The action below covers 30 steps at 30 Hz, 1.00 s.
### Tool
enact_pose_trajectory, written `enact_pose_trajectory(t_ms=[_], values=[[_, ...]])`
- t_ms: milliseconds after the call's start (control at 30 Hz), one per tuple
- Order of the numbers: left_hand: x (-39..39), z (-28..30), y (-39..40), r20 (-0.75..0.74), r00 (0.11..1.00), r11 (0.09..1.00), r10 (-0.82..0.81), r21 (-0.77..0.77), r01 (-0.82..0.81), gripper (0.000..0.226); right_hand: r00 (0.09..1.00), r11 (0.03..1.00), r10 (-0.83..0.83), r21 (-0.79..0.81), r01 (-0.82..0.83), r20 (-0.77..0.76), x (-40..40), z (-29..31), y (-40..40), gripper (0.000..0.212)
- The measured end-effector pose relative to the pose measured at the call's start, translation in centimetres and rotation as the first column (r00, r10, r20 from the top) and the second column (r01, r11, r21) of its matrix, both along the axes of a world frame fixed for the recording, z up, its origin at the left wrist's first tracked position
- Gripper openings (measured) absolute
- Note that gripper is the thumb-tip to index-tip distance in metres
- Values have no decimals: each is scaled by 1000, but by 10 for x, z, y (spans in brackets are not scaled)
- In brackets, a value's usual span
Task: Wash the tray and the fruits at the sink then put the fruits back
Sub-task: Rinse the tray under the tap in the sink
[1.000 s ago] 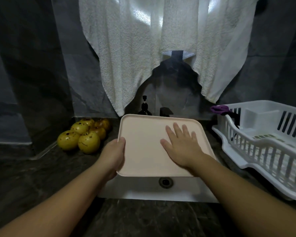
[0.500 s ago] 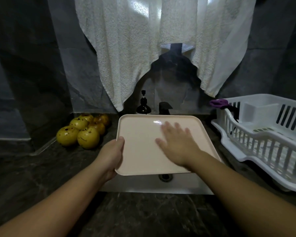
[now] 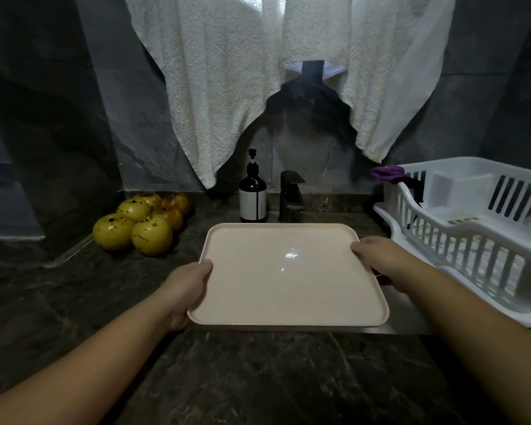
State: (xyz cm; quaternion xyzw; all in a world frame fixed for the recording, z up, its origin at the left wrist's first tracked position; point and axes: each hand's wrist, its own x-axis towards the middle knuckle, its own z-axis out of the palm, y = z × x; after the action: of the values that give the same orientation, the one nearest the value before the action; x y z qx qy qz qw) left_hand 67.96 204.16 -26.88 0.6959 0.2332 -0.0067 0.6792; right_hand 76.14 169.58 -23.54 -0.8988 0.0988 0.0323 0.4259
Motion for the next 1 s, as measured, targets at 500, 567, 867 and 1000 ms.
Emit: enact_pose_trajectory(t_ms=[500,567,867,1000], values=[[59,22,-28,-69,997,985,-45,166,56,29,999,992,1,-124,-7,-49,52,0,-15,31],[72,16,-29,-83,997,987,-7,160,21,29,998,966,30,-259,-17,47,61,9,-12,45],[94,-13,-29,-76,996,995,48,91,-41,37,846,867,421,-419,-270,326,110,40,60,41],[95,-14,-30,-50,996,997,70,42,-68,34,852,875,416,-397,-279,318,122,41,70,41]])
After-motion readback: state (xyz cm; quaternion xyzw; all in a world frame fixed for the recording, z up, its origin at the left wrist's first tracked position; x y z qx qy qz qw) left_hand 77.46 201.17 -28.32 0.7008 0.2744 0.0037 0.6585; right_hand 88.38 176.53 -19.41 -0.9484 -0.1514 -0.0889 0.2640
